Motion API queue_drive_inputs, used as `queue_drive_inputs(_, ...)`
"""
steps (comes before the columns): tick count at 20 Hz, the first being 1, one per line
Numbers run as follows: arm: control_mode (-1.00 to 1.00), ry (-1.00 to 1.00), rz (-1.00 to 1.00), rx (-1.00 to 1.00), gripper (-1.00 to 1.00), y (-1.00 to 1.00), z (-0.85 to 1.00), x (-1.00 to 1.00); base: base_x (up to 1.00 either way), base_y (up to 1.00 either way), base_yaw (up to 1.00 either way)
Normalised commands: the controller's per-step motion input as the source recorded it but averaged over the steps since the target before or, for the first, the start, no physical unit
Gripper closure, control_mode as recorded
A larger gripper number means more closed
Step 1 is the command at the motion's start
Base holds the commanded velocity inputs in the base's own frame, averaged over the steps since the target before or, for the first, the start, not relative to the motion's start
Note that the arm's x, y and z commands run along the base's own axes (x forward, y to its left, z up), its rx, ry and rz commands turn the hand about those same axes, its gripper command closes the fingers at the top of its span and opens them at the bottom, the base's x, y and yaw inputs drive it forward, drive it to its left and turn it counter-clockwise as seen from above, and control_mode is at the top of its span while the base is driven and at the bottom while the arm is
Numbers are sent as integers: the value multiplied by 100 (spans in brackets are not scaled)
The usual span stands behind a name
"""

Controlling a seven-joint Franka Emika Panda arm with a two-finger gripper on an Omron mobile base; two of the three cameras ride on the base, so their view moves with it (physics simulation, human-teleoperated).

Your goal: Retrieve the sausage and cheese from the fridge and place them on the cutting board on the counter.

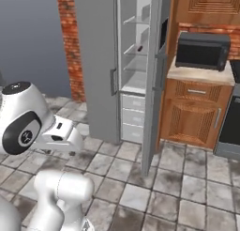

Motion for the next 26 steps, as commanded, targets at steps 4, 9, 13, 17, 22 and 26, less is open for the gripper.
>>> queue_drive_inputs(4,100,0,0,0,-100,0,0,0,71,39,15)
queue_drive_inputs(9,100,0,0,0,-100,0,0,0,72,15,7)
queue_drive_inputs(13,100,0,0,0,-100,0,0,0,72,0,0)
queue_drive_inputs(17,100,0,0,0,-100,0,0,0,79,17,-1)
queue_drive_inputs(22,100,0,0,0,-100,0,0,0,67,26,-2)
queue_drive_inputs(26,100,0,0,0,-100,0,0,0,50,10,-13)
